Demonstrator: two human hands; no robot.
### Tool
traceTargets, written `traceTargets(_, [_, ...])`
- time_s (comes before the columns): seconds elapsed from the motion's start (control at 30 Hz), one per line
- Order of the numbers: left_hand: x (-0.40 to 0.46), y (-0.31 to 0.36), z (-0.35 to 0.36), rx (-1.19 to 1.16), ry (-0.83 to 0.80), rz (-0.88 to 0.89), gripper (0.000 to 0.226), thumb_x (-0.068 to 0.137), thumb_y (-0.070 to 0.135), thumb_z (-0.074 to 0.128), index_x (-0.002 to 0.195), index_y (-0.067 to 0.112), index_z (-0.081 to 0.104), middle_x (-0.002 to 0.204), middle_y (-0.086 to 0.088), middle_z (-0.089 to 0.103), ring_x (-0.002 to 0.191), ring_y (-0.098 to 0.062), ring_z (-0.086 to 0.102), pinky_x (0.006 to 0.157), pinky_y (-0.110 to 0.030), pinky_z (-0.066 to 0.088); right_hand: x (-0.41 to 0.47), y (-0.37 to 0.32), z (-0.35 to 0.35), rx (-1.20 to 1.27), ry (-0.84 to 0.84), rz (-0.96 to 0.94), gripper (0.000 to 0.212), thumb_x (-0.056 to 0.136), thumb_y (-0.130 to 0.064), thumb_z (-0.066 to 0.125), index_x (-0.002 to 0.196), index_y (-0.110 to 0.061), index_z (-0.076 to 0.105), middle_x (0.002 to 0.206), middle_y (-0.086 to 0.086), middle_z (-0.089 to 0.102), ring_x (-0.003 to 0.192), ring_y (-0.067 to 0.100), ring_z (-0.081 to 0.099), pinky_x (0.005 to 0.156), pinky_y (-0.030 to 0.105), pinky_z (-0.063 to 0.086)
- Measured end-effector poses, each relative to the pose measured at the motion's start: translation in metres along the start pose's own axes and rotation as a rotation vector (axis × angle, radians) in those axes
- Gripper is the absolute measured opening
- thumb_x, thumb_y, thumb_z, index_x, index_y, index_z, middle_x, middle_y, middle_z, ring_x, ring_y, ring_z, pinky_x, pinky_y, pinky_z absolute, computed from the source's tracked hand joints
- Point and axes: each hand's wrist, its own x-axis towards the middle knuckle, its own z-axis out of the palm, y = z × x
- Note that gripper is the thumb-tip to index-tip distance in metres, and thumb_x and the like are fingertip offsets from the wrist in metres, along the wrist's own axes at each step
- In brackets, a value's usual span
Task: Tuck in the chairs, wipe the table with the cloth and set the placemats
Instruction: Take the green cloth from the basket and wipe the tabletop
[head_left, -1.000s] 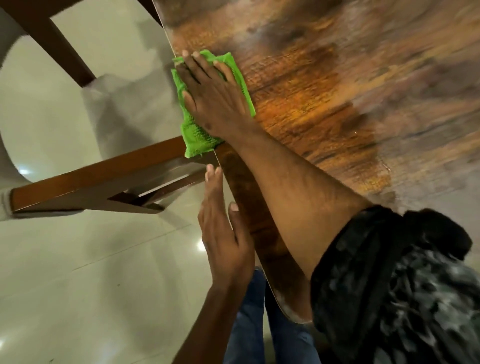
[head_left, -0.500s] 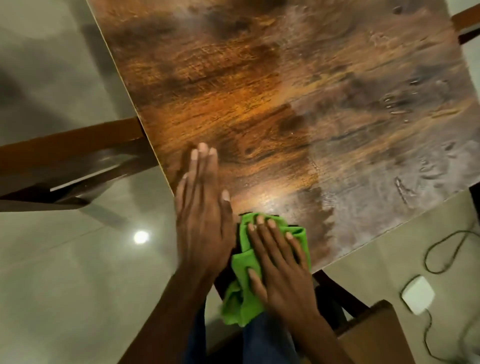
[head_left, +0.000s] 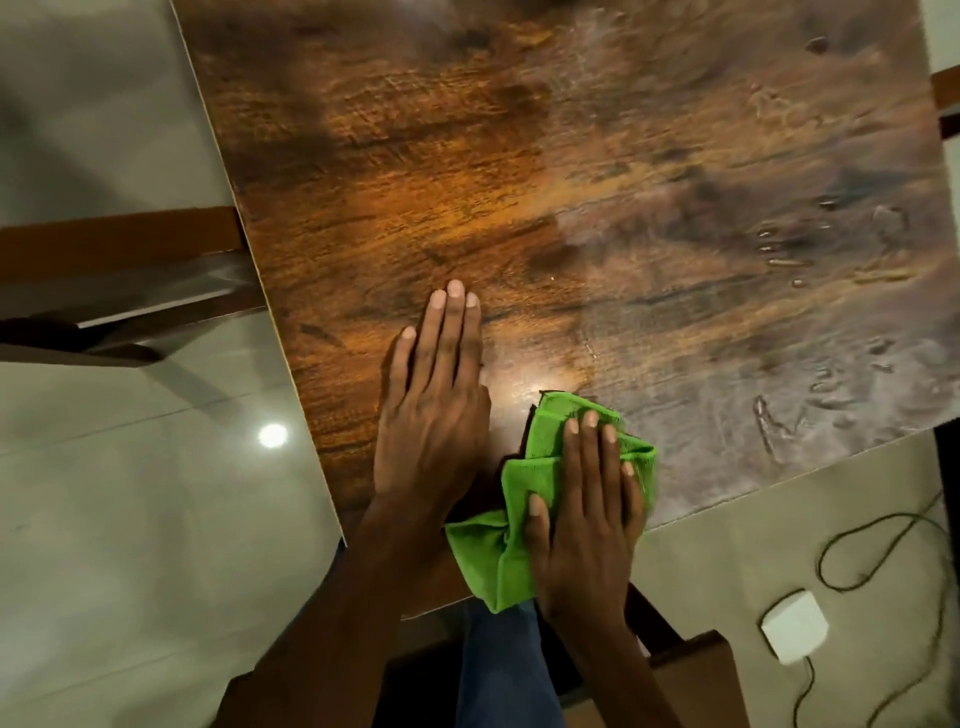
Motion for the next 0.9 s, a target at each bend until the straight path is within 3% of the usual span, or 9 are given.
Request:
traceTargets(0.17, [0.002, 0.004, -0.005, -0.025, -0.023, -0.039, 0.066, 0.112, 0.032, 0.026, 0.172, 0.009, 0.008, 0.18, -0.008, 0.005, 0.167, -0.02, 0.003, 0.135, -0.043, 0.012, 0.027, 0.008, -0.007, -0.039, -0.001, -0.106, 0.071, 0.108, -0.047, 0.03, 0.17, -0.018, 0.014, 0.178, 0.001, 0.009, 0.165, 0.017, 0.009, 0.131, 0.047, 0.02])
traceTargets(0.4, [0.002, 0.005, -0.008, -0.069, 0.027, -0.161, 0.07, 0.109, 0.032, 0.03, 0.17, 0.004, 0.012, 0.179, -0.014, 0.009, 0.167, -0.024, 0.006, 0.135, -0.048, 0.014, 0.133, -0.003, -0.029, -0.096, 0.062, -0.221, 0.069, 0.11, -0.044, 0.03, 0.17, -0.015, 0.012, 0.178, 0.005, 0.01, 0.165, 0.018, 0.007, 0.132, 0.046, 0.015])
traceTargets(0.7, [0.004, 0.006, -0.01, -0.031, 0.022, -0.159, 0.067, 0.111, 0.03, 0.029, 0.171, 0.005, 0.01, 0.18, -0.012, 0.006, 0.167, -0.022, 0.003, 0.135, -0.046, 0.013, 0.057, 0.04, -0.031, -0.144, -0.045, -0.264, 0.066, 0.112, -0.049, 0.029, 0.171, -0.024, 0.011, 0.179, 0.004, 0.005, 0.166, 0.022, 0.003, 0.131, 0.05, 0.018])
traceTargets(0.9, [0.003, 0.005, -0.008, -0.018, 0.032, -0.146, 0.066, 0.113, 0.03, 0.027, 0.171, 0.006, 0.009, 0.18, -0.012, 0.006, 0.167, -0.021, 0.003, 0.135, -0.046, 0.012, 0.169, -0.013, -0.039, -0.134, 0.074, -0.357, 0.065, 0.111, -0.044, 0.026, 0.171, -0.023, 0.013, 0.179, 0.005, 0.009, 0.165, 0.021, 0.006, 0.132, 0.046, 0.013])
